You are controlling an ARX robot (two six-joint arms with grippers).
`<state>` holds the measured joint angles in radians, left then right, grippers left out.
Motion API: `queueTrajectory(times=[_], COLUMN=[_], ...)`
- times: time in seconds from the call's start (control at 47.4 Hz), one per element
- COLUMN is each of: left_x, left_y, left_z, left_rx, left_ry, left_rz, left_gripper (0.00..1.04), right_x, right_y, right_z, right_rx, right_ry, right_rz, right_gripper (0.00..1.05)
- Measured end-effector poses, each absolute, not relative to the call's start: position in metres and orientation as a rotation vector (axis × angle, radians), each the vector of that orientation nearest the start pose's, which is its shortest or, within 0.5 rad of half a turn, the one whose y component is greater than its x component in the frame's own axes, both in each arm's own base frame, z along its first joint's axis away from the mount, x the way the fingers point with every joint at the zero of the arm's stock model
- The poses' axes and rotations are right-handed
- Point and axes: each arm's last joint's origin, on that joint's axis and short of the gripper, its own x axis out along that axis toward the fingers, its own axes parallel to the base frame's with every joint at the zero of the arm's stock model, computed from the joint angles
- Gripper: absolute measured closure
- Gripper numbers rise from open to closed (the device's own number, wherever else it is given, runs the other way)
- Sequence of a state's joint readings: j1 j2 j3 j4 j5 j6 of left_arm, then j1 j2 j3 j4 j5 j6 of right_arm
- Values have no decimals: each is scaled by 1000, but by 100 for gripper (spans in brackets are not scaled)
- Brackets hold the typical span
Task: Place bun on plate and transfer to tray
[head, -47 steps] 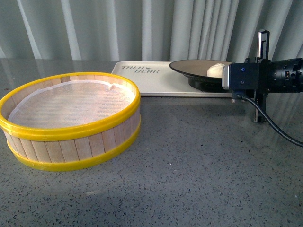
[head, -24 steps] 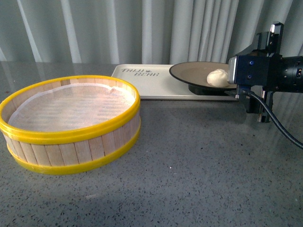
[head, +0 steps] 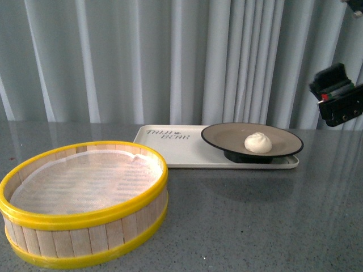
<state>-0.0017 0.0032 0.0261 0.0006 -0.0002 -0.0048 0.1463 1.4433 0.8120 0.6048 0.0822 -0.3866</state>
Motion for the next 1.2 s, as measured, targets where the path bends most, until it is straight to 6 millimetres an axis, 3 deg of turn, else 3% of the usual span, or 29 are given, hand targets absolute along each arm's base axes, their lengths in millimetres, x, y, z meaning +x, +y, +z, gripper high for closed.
queueTrajectory(times=[0.063,0.148,0.422,0.654,0.844,1.203], left_x=[96,96,96,96,96,96], left_y=[0,0,0,0,0,0], left_z=[172,172,172,172,172,172], left_rx=[-5,-5,-5,-5,-5,-5], left_ry=[-23,-23,-23,-23,-23,-23], left_rz=[-1,0,-1,-1,-2,-2], left_gripper=[7,7,7,7,7,7], right_x=[304,276,219,189,165,140], right_y=[41,32,15,1,0,0], right_z=[258,241,205,191,180,165], right_rx=[-260,-93,-20,-13,-12,-11], right_ry=[9,-2,14,9,10,3], right_rz=[24,8,5,0,0,0], right_gripper=[30,49,104,103,103,103])
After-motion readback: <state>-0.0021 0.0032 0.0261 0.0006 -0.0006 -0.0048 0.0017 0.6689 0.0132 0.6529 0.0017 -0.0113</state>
